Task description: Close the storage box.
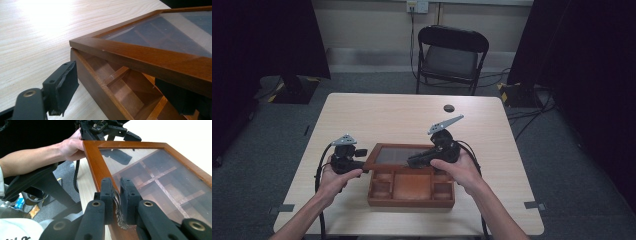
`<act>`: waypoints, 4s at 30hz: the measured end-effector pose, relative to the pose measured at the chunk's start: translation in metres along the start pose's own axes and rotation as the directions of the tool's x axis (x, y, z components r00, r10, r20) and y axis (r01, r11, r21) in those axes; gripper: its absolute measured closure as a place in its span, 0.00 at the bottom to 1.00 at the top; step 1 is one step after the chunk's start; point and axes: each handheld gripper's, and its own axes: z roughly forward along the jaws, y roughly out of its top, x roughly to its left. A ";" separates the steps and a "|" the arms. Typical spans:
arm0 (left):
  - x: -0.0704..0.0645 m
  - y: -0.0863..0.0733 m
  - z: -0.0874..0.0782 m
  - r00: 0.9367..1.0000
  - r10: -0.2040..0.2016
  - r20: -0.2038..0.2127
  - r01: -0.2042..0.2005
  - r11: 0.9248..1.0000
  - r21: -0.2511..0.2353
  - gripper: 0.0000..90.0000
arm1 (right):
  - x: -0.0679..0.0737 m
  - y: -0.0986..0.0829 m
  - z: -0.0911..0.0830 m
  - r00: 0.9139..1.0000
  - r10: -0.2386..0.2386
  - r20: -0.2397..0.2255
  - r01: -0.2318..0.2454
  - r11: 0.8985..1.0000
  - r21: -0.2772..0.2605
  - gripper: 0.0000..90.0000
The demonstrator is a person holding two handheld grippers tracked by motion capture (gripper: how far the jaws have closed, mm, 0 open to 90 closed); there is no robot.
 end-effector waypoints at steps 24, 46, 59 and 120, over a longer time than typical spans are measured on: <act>0.038 -0.007 -0.027 0.986 -0.108 -0.131 0.103 0.994 -0.047 0.23 | 0.007 -0.009 0.005 0.999 -0.037 0.027 0.036 0.999 0.040 0.91; 0.045 -0.008 -0.026 0.984 -0.107 -0.140 0.105 0.994 -0.024 0.23 | 0.013 -0.039 0.031 0.998 -0.051 0.045 0.045 0.989 0.144 0.91; 0.041 -0.007 -0.024 0.987 -0.091 -0.133 0.090 0.996 -0.011 0.24 | 0.013 -0.051 0.044 0.995 -0.078 0.060 0.066 0.979 0.191 0.91; 0.053 -0.026 -0.037 0.982 -0.031 -0.188 0.056 0.990 0.127 0.21 | -0.059 -0.119 -0.077 0.802 0.294 0.520 -0.231 0.955 -0.184 0.24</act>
